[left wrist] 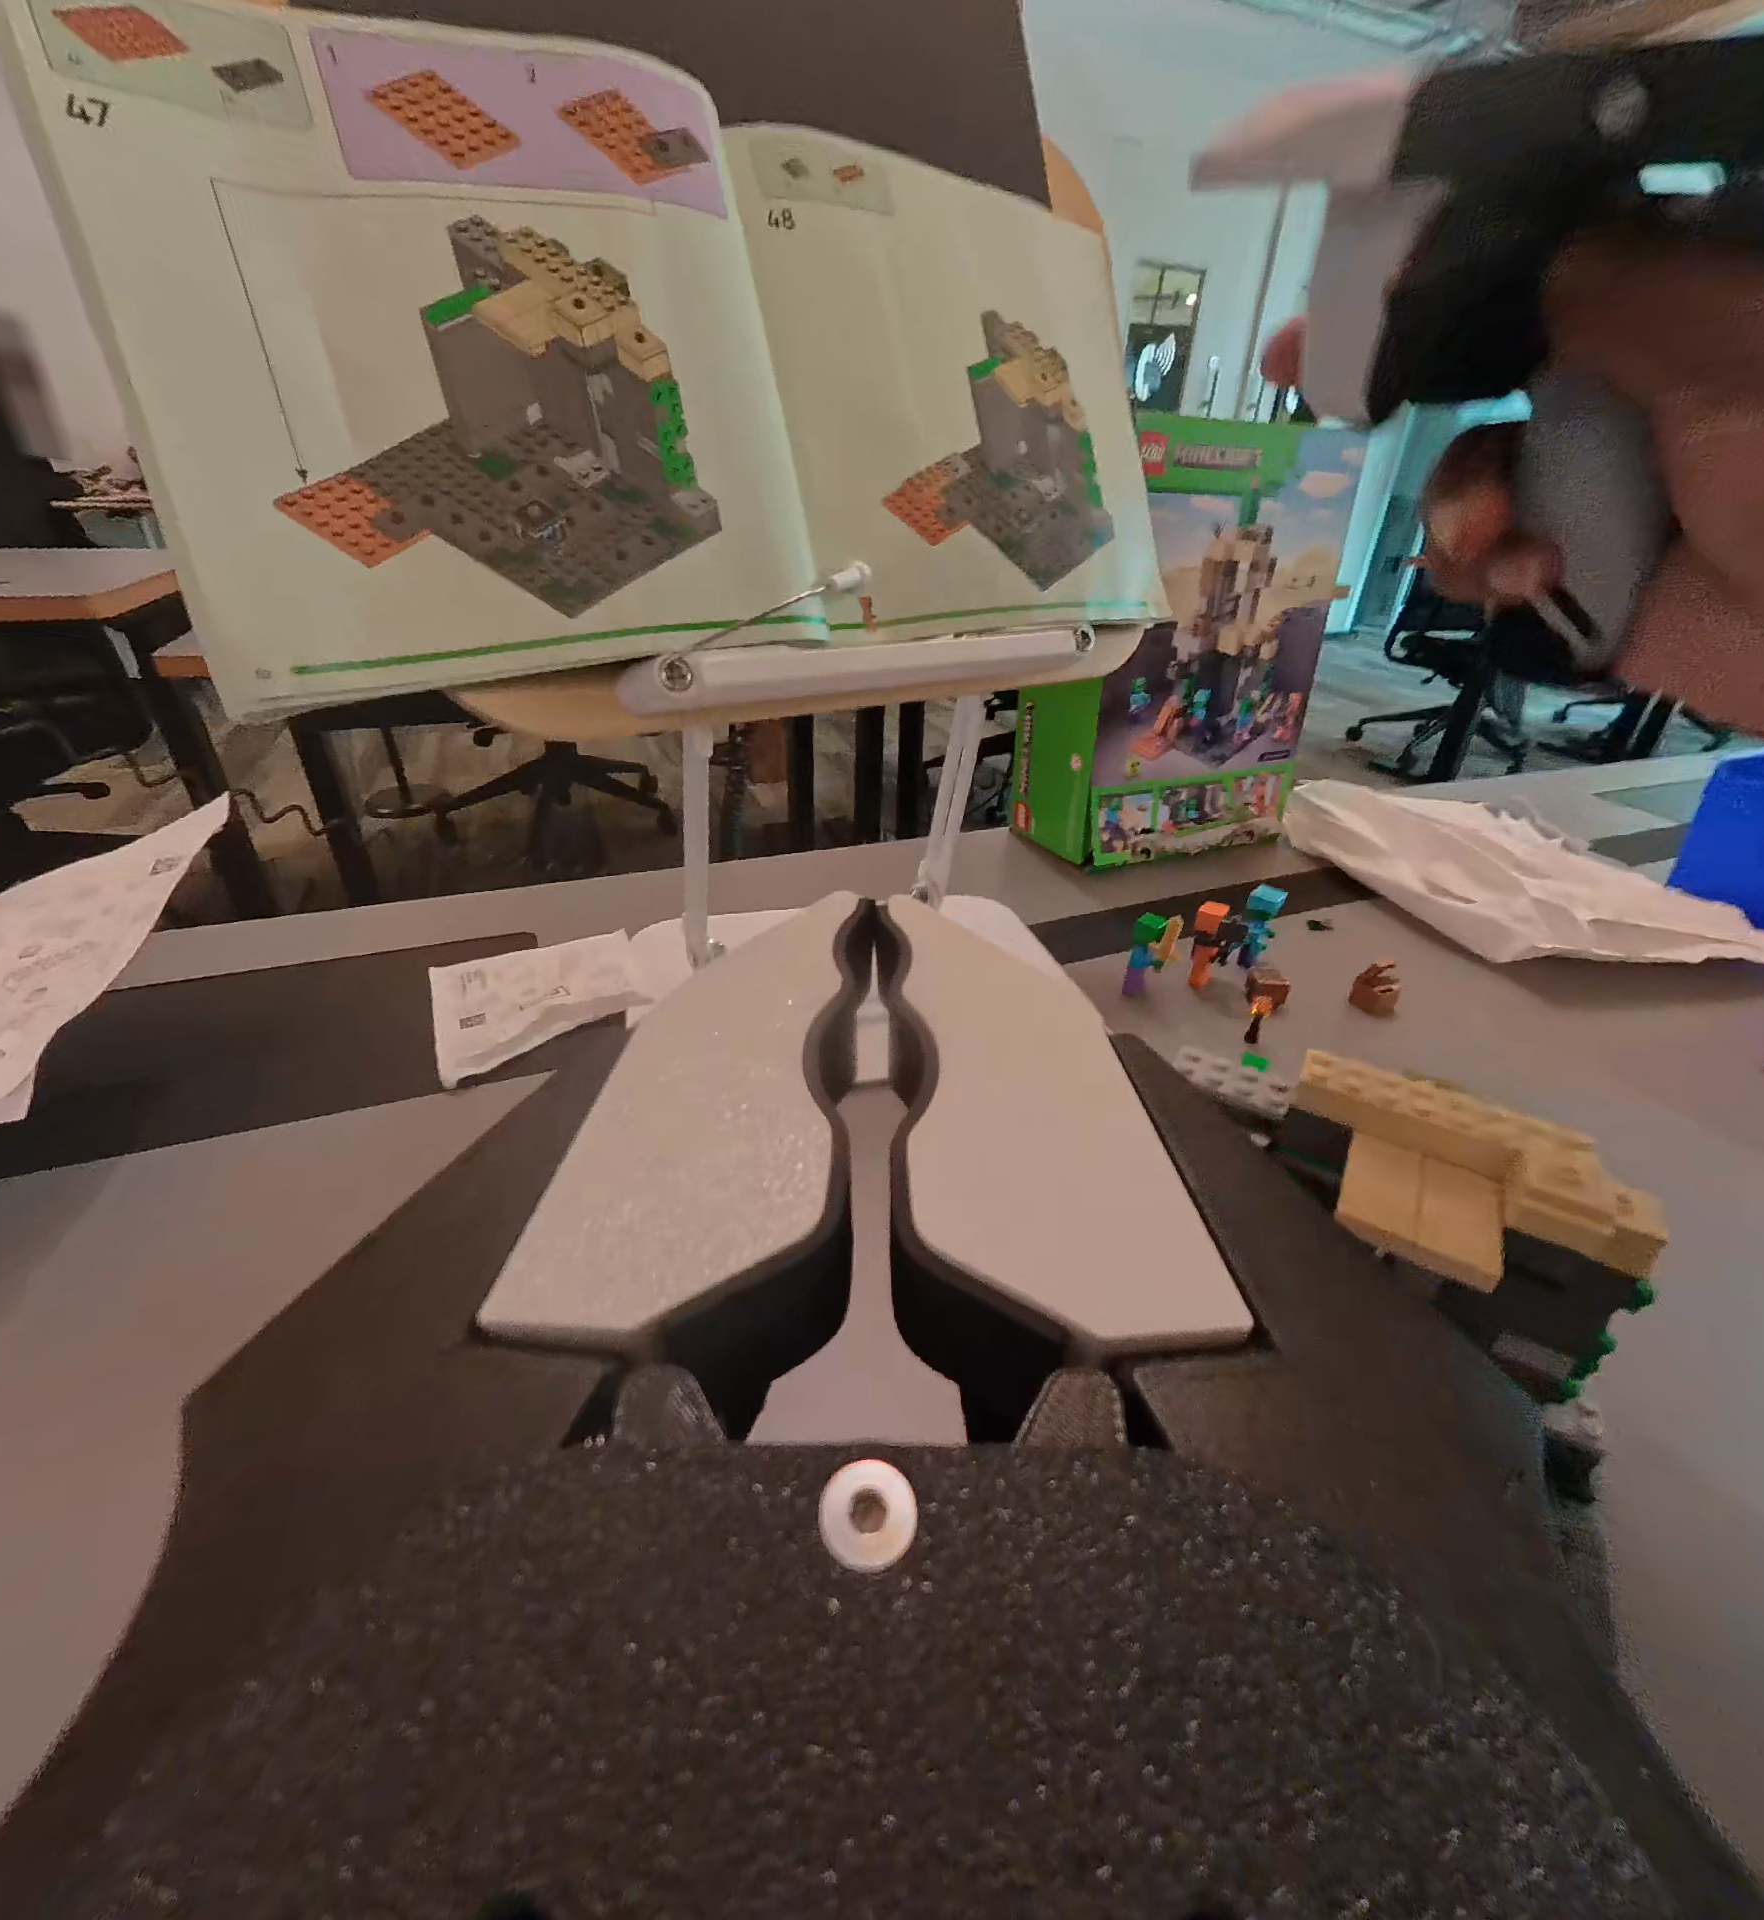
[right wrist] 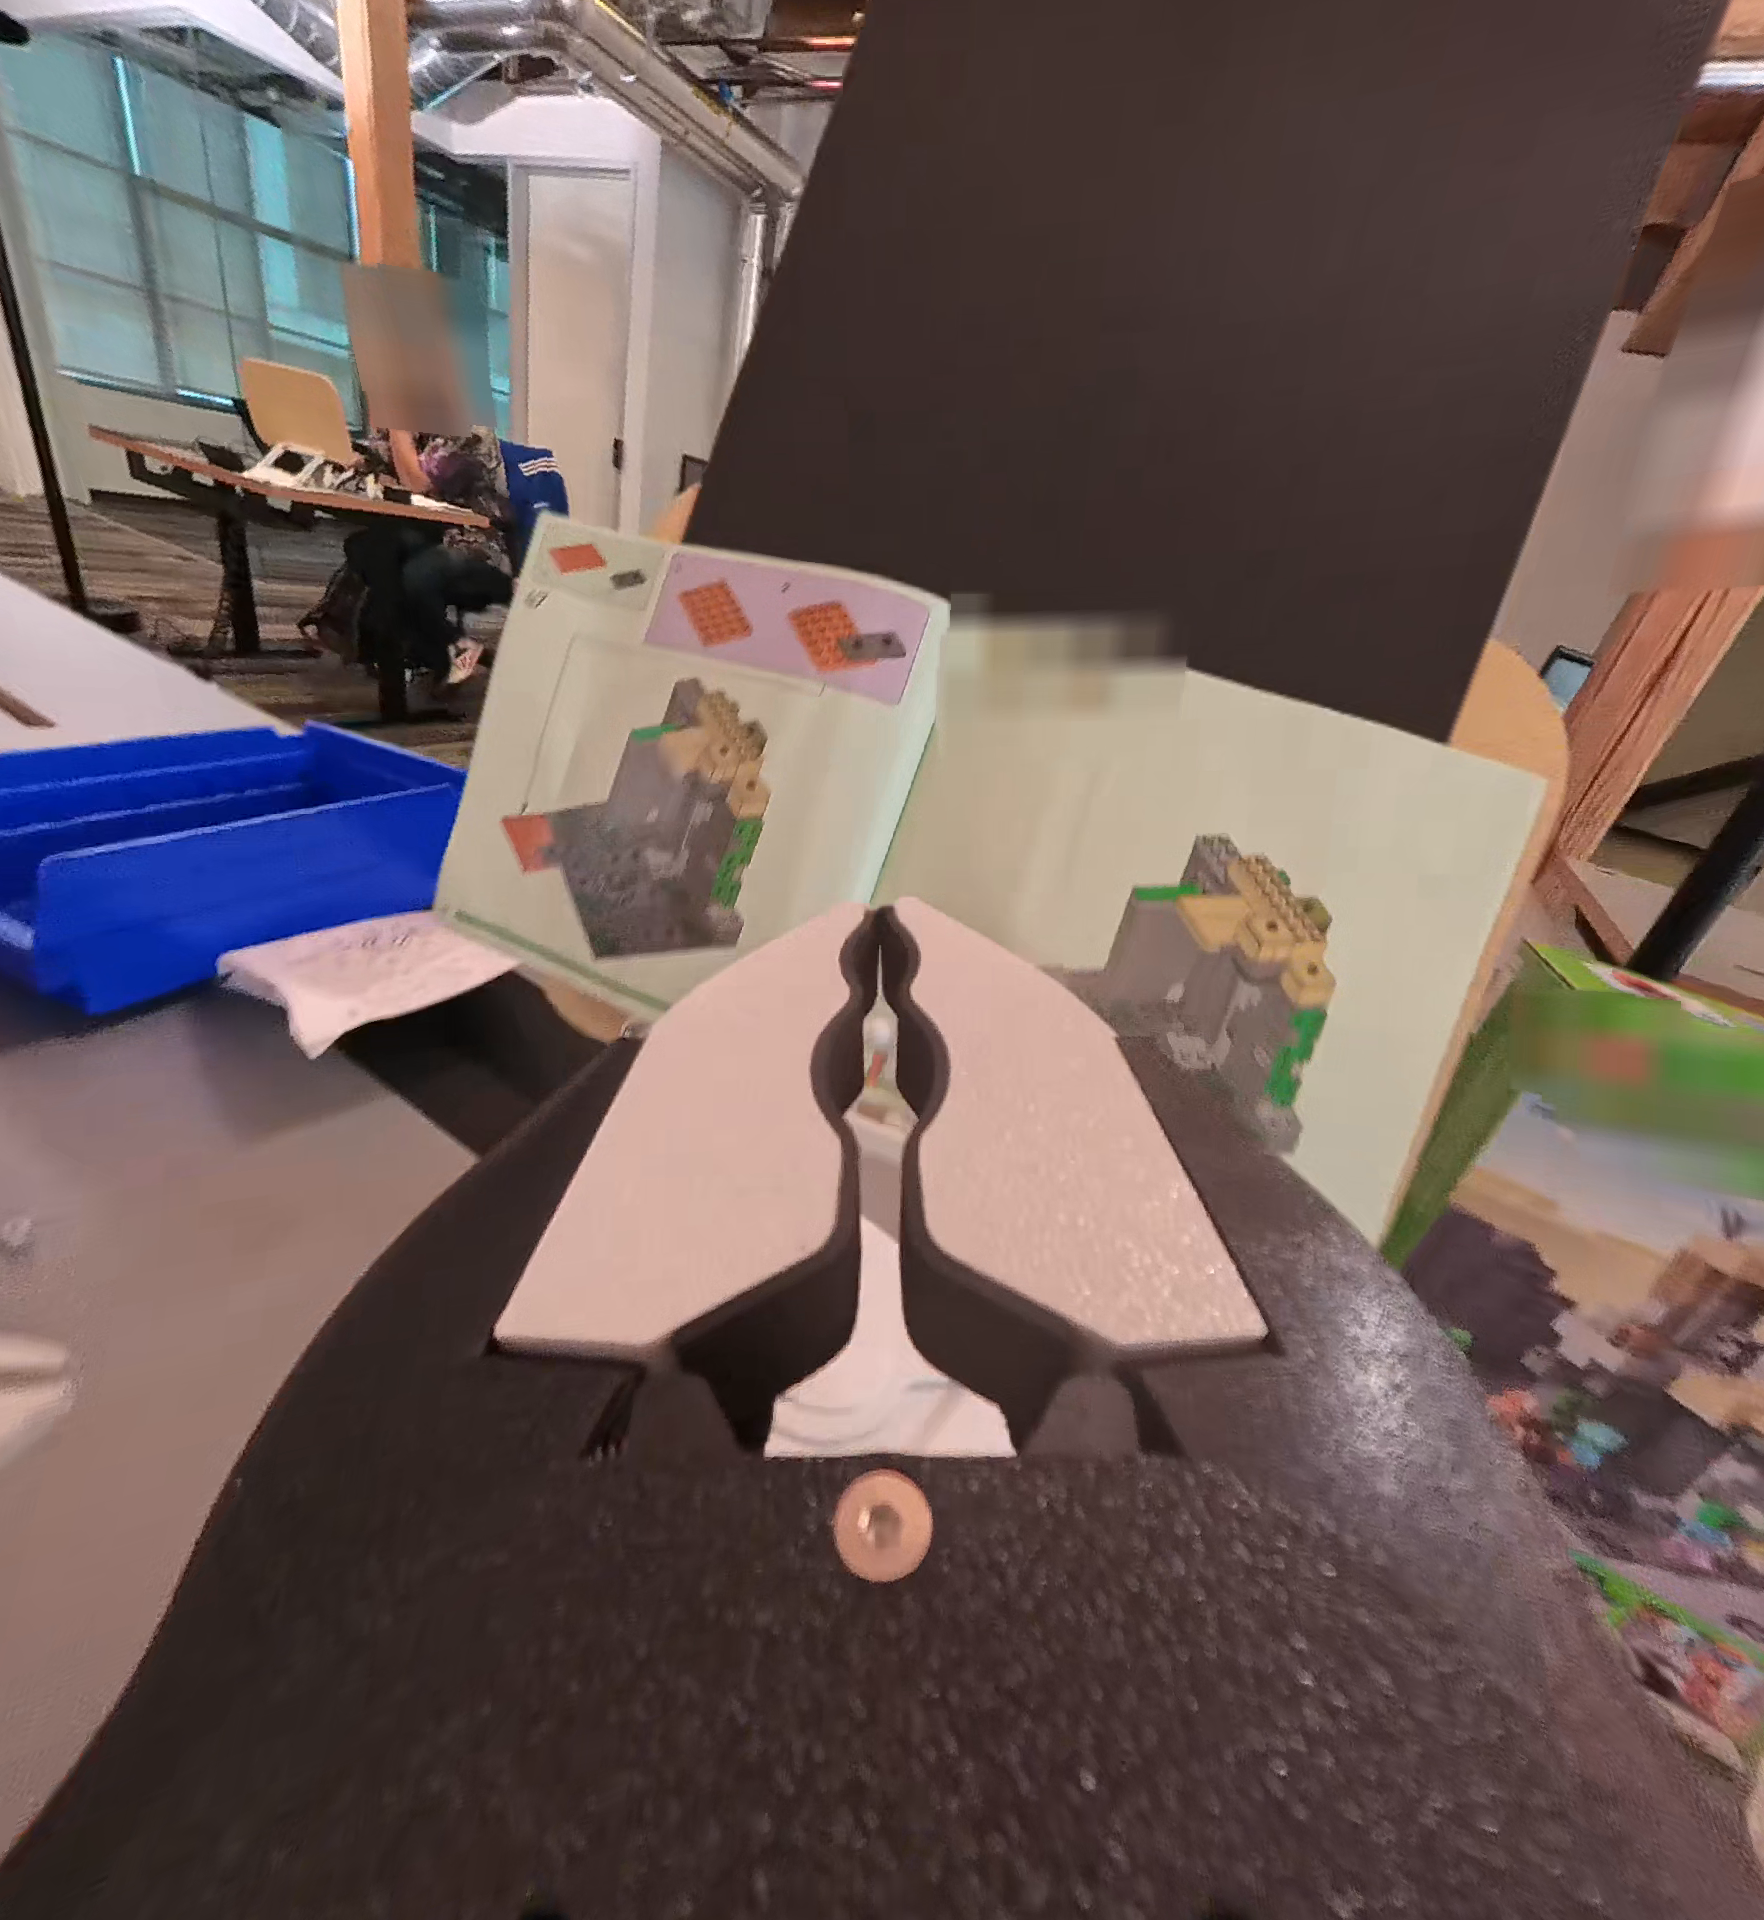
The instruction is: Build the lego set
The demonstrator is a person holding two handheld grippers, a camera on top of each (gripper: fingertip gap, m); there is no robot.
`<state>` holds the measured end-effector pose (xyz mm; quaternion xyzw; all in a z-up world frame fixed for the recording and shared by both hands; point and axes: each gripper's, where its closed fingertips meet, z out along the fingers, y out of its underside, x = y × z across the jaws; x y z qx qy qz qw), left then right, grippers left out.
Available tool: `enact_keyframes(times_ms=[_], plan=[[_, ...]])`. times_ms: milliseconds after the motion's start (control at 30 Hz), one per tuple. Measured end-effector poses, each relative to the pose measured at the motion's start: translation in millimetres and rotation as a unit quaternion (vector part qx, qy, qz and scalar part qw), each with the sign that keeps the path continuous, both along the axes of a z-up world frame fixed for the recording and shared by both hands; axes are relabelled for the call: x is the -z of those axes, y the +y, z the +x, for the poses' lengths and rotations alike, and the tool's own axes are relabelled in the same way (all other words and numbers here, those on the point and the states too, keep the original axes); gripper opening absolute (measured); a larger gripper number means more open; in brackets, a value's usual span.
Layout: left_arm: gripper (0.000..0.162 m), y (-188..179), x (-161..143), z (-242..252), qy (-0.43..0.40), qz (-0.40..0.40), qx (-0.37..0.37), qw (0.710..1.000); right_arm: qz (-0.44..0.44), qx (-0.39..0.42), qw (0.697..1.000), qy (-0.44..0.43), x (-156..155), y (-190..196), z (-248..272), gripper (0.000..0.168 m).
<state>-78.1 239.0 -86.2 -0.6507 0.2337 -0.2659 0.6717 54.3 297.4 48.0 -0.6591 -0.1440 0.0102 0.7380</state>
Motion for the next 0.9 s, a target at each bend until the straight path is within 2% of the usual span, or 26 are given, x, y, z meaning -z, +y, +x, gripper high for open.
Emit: enact_keyframes(times_ms=[133,233,400,600,900], plan=[[0.0,4,25,-8,0.04,-0.002,-0.01,0.999,-0.01,0.003,1.0,0.015,-13,43,-2,0.0],[0.011,1,32,-12,0.041,-0.011,0.005,0.999,-0.011,0.006,1.0,0.006,-22,70,-4,0.0],[0.003,-1,34,-7,0.064,0.009,0.017,0.998,-0.021,0.01,1.0,0.006,-27,104,-7,0.0],[0.0,-2,42,-1,0.111,0.033,0.017,0.993,-0.023,0.012,1.0,0.006,-25,119,-8,0.0],[0.0,-2,43,-1,0.114,0.034,0.016,0.993,-0.019,0.022,1.0,0.011,-25,114,8,0.001]])
